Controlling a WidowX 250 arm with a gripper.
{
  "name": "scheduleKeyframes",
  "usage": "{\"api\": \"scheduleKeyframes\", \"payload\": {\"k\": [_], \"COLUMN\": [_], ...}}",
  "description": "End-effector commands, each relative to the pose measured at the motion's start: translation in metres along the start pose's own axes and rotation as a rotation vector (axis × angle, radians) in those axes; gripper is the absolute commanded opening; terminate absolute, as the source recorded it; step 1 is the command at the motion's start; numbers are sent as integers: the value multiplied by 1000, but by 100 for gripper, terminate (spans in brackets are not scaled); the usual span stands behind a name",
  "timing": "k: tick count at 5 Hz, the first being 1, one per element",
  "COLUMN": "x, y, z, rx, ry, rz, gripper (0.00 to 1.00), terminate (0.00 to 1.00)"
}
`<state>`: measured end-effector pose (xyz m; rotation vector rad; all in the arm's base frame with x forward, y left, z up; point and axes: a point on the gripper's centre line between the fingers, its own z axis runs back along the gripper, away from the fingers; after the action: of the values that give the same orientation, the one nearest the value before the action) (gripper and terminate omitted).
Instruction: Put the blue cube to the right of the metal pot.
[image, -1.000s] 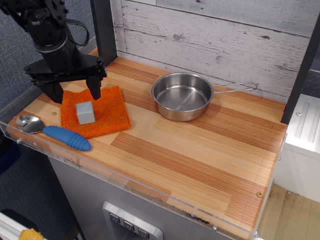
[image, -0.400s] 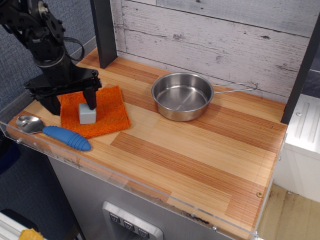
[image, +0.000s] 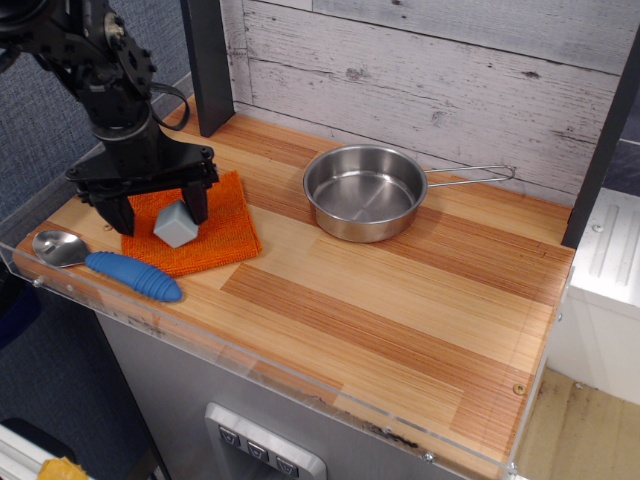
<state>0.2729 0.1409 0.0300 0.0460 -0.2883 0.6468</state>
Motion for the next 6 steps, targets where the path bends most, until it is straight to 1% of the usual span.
{"api": "scheduleKeyframes", "payload": {"k": [1, 2, 4, 5, 6], "x": [-3, -5, -2, 9, 18], "y": [-11, -13, -13, -19, -33], "z": [10, 12, 19, 39, 66], "rx": [-4, 2, -13, -36, -66], "ry": [-36, -44, -54, -89, -144], "rz": [-56, -54, -50, -46, -64], "gripper": [100, 0, 0, 0, 0], "terminate": [0, 0, 0, 0, 0]}}
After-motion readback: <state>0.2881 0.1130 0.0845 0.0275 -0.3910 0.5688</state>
